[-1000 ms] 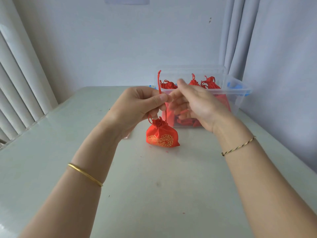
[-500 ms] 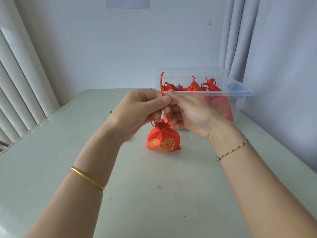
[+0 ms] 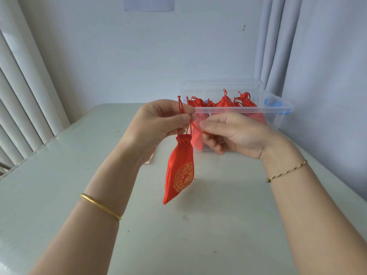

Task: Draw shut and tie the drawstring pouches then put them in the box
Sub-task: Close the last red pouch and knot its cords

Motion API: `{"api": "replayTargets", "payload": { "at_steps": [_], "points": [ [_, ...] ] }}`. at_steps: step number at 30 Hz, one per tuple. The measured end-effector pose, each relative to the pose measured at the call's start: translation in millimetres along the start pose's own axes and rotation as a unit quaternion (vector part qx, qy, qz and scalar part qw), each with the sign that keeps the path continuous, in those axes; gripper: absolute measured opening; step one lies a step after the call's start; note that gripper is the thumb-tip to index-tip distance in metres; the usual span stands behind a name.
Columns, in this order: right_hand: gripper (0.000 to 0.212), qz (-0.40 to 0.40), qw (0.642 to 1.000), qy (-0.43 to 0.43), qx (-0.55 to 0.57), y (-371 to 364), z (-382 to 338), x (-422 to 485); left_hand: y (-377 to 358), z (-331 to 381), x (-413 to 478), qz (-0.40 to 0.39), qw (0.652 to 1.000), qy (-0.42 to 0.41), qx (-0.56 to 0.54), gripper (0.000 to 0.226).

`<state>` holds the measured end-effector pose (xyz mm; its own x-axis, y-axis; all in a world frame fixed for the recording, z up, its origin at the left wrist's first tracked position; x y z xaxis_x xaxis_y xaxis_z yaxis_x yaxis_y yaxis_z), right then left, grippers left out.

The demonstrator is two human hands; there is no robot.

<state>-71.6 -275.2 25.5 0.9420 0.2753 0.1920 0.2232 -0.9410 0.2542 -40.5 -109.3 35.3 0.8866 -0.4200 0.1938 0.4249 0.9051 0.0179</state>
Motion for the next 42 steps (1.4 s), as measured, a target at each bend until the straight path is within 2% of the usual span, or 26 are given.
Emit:
{"api": "replayTargets", "payload": {
  "at_steps": [3,5,8,12,16,19,23,27,33,37,42],
  "points": [
    [0.039,0.125,0.992,0.003,-0.018,6,6,7,1,5,-3,-0.056,0.994,-0.054,0.071,0.025],
    [0.031,0.158,0.987,0.031,0.021,2,10,12,0,9,-6,-0.054,0.973,-0.11,0.195,0.031],
    [0.02,0.107,0.99,0.039,0.08,-13,17,18,-3,14,-9,0.009,0.927,-0.187,0.325,0.037],
    [0.028,0.046,0.986,0.026,0.161,-18,19,18,-2,10,-7,0.082,0.893,-0.245,0.369,0.038],
    [0.021,0.022,0.984,0.028,0.175,-19,20,19,-2,3,-5,0.115,0.886,-0.273,0.358,0.04],
    [0.031,0.006,0.982,0.033,0.186,-22,21,21,-4,0,-4,0.123,0.891,-0.28,0.335,0.041],
    [0.017,0.019,0.977,0.052,0.205,-17,21,21,-3,0,-2,0.142,0.913,-0.254,0.287,0.04],
    [0.025,0.098,0.984,0.058,0.137,-10,21,22,-4,-4,1,0.127,0.942,-0.202,0.234,0.04],
    [0.038,0.17,0.983,0.06,0.035,-3,20,18,3,-11,5,0.073,0.983,-0.101,0.135,0.022],
    [0.042,0.158,0.986,0.017,0.049,3,22,15,7,-15,7,0.083,0.991,-0.04,0.099,0.017],
    [0.028,0.112,0.982,-0.005,0.155,10,22,11,10,-17,8,0.129,0.987,0.004,0.09,0.024]
  ]
}}
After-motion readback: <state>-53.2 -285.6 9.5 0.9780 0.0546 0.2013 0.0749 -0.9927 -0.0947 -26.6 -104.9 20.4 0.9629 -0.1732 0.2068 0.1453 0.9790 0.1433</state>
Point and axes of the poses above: each hand's wrist, its own x-axis towards the middle knuckle, its own y-axis out of the back of the hand, z = x × y, the point moved 2 cm from there along x, towards the middle knuckle, and after that the axes turned 8 degrees about y, right-handed, at the moved point
